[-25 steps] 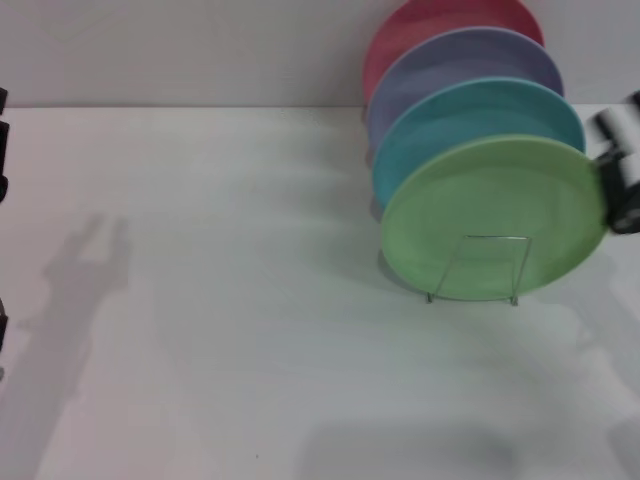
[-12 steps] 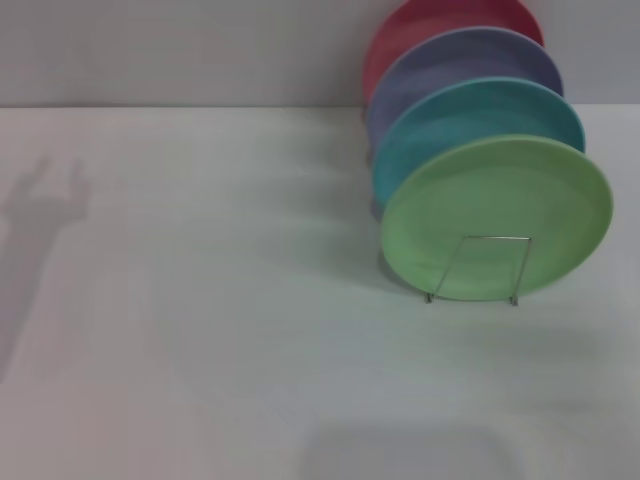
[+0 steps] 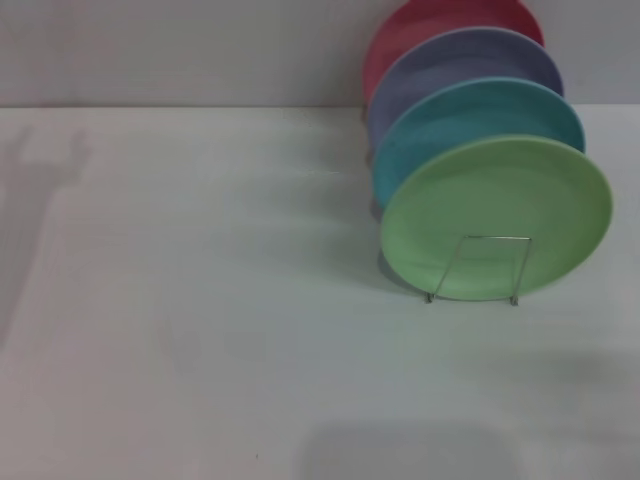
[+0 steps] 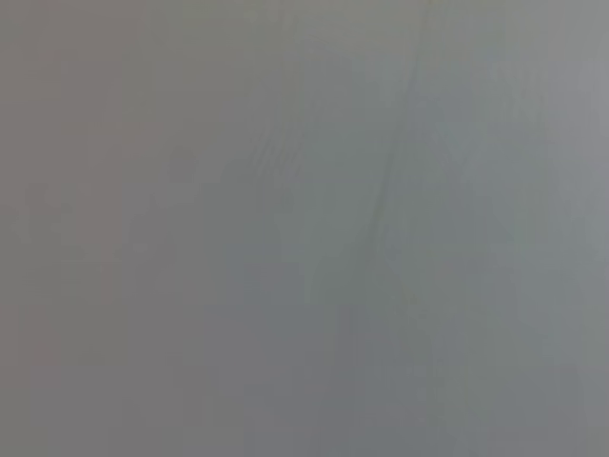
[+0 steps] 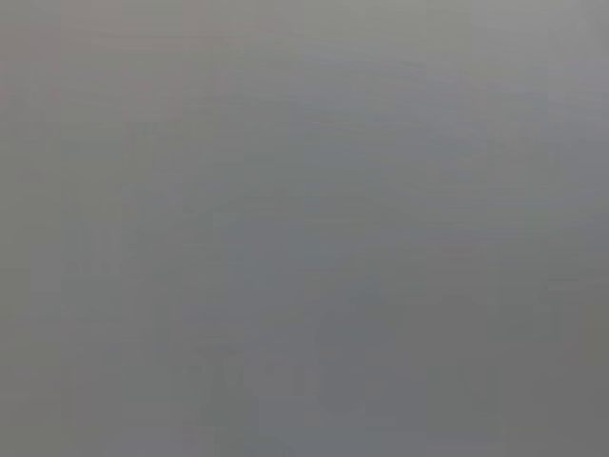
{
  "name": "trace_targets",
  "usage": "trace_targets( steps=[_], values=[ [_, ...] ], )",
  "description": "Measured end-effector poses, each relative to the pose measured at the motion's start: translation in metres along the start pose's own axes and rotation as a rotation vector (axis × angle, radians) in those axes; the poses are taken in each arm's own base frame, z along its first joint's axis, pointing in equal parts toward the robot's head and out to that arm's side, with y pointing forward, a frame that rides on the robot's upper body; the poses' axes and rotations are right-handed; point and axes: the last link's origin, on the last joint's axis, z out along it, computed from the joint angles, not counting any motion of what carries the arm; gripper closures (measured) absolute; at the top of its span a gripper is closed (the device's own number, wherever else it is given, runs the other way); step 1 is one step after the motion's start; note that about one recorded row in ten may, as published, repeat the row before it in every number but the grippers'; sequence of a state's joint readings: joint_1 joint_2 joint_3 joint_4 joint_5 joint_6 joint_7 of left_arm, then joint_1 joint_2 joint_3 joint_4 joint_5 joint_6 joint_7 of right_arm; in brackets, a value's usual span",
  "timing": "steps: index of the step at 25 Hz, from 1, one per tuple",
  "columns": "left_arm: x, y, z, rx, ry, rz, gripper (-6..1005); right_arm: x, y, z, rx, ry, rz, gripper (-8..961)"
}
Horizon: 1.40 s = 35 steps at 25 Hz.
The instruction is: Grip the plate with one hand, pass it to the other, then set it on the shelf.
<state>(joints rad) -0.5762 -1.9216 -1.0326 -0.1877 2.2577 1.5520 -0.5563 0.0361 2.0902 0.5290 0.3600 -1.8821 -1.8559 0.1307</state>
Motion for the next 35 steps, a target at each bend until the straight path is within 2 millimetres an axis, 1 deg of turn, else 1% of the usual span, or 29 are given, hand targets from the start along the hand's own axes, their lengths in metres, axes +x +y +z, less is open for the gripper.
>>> trace_targets(
  steps=[2, 3, 4, 7, 12, 13, 14, 17, 19, 23, 28, 32, 33, 34, 35],
  values=[
    [0.004, 0.003, 0.002, -0.017, 0.027, -0.023, 214, -0.004, -0.001, -0.004, 0.000, -0.016, -0.002, 455],
    [0.007, 0.003, -0.001, -0.023, 0.043, -0.027, 199, -0.005, 0.000, -0.006, -0.001, -0.020, -0.001, 455],
    [0.008, 0.003, -0.004, -0.025, 0.052, -0.027, 184, -0.005, 0.000, -0.006, -0.006, -0.013, 0.000, 454],
    [0.006, 0.005, -0.012, -0.013, 0.053, -0.016, 184, 0.002, -0.001, -0.005, -0.019, 0.029, -0.006, 453],
    [0.001, 0.006, -0.031, 0.037, 0.036, 0.037, 184, 0.008, 0.003, 0.004, -0.079, 0.052, -0.028, 453],
    [0.001, 0.006, -0.031, 0.037, 0.036, 0.037, 184, 0.009, 0.004, 0.006, -0.093, 0.050, -0.031, 453],
    [-0.003, 0.011, -0.044, 0.059, 0.034, 0.092, 184, 0.009, 0.005, 0.007, -0.103, 0.046, -0.033, 453],
    [0.003, 0.014, -0.055, 0.070, 0.075, 0.132, 185, 0.009, 0.006, 0.011, -0.109, 0.034, -0.036, 453],
    [0.010, 0.011, -0.056, 0.062, 0.102, 0.141, 185, 0.009, 0.007, 0.012, -0.110, 0.031, -0.046, 453],
    [0.013, 0.006, -0.055, 0.056, 0.095, 0.138, 185, 0.008, 0.010, 0.013, -0.105, 0.019, -0.054, 452],
    [0.002, 0.008, -0.052, 0.069, 0.046, 0.125, 185, 0.010, 0.013, 0.017, -0.116, 0.018, -0.046, 452],
    [-0.015, 0.020, -0.054, 0.076, -0.018, 0.135, 184, 0.014, 0.014, 0.026, -0.124, 0.025, -0.048, 452],
    [-0.015, 0.020, -0.054, 0.076, -0.018, 0.135, 184, 0.015, 0.013, 0.029, -0.128, 0.027, -0.047, 452],
    [-0.020, 0.022, -0.055, 0.085, -0.032, 0.166, 184, 0.017, 0.014, 0.034, -0.137, 0.026, -0.050, 452],
    [-0.026, 0.026, -0.060, 0.103, -0.063, 0.237, 184, 0.017, 0.013, 0.036, -0.145, 0.026, -0.055, 452]
  ],
)
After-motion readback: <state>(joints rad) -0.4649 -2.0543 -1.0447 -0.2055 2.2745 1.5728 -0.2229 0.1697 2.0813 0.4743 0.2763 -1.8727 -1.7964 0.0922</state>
